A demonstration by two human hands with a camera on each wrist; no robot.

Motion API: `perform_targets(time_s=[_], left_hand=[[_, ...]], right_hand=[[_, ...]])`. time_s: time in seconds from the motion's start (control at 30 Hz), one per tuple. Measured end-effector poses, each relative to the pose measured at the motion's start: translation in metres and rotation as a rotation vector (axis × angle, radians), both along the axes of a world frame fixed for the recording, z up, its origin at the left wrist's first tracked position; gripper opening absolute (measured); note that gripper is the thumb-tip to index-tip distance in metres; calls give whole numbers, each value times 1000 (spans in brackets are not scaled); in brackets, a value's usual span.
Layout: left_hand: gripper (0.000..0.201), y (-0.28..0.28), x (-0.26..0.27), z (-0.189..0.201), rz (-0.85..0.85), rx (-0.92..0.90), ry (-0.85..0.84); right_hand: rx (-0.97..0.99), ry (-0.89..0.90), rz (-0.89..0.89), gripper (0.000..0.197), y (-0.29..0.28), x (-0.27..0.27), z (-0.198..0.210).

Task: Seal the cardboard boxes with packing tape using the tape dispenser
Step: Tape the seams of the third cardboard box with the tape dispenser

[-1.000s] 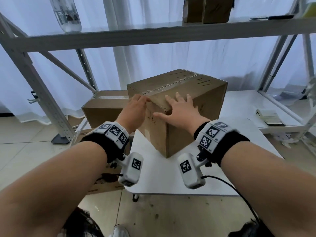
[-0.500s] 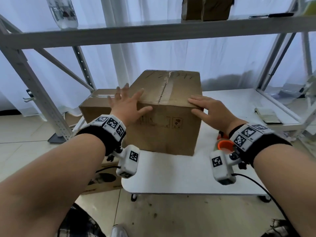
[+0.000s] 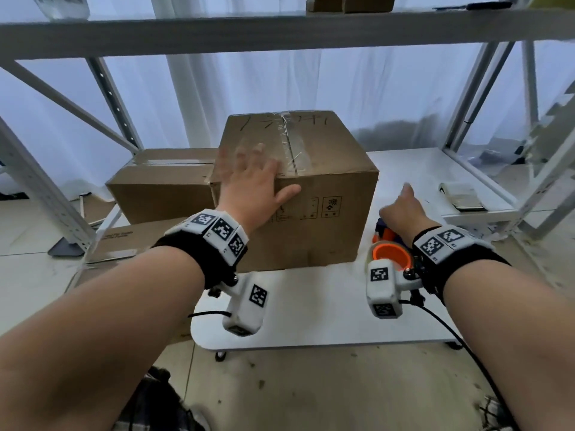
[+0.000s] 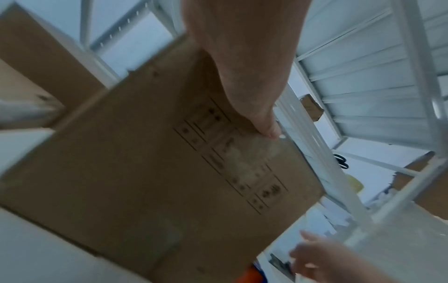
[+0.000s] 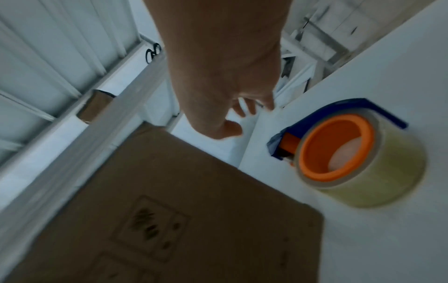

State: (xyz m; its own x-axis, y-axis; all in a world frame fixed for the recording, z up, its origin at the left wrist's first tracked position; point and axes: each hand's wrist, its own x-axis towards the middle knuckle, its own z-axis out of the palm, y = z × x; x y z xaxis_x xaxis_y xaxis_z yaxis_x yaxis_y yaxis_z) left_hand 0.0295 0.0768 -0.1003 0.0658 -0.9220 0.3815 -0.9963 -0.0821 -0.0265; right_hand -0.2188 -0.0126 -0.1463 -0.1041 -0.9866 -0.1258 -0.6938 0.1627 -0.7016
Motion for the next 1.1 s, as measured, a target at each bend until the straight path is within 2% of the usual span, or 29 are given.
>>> perform_targets(time_s=[0.07, 0.2, 0.27, 0.3, 0.33, 0.4, 0.43, 0.53, 0.67, 0.77, 0.83, 0.9, 0.97, 1.03, 1.1], left_hand=[[65, -7, -22, -1, -104, 1, -32], [56, -15, -37, -10, -146, -96, -60], [54, -18, -35, -12, -143, -112, -56], [54, -20, -34, -12, -142, -109, -59], [54, -20, -33, -11, -142, -103, -56], [54, -21, -33, -11, -152, -101, -45], [54, -20, -32, -11, -161, -101, -38], [51, -18, -26, -4, -201, -69, 5], [47, -8, -10, 6, -230, -30, 62], [55, 2, 14, 13, -51, 55, 139], [64, 10, 30, 17, 101, 165, 181], [67, 16, 38, 18, 129, 221, 311], [63, 22, 39, 19, 77, 222, 394], [59, 29, 38, 22, 57, 235, 368], [54, 34, 38, 29, 33, 224, 316]], right_hand=[[186, 252, 7, 78, 1, -8, -18], [310, 386, 104, 92, -2, -10, -45], [286, 472, 106, 92, -5, -10, -53], [251, 507, 100, 84, -7, -10, -57], [212, 536, 100, 67, -7, -11, -57], [139, 552, 113, 26, -6, -16, -51], [95, 538, 99, 18, -7, -19, -48], [-54, 418, -20, 20, -13, -28, -26], [-362, 112, -170, 37, -4, -33, 14], [-618, -63, -155, 33, 15, -28, 43], [-696, -219, -96, 27, 32, -17, 61], [-695, -353, 10, 24, 47, -2, 78], [-617, -451, 149, 26, 59, 18, 89], [-486, -522, 290, 32, 67, 39, 93], [-409, -499, 418, 41, 72, 59, 96]])
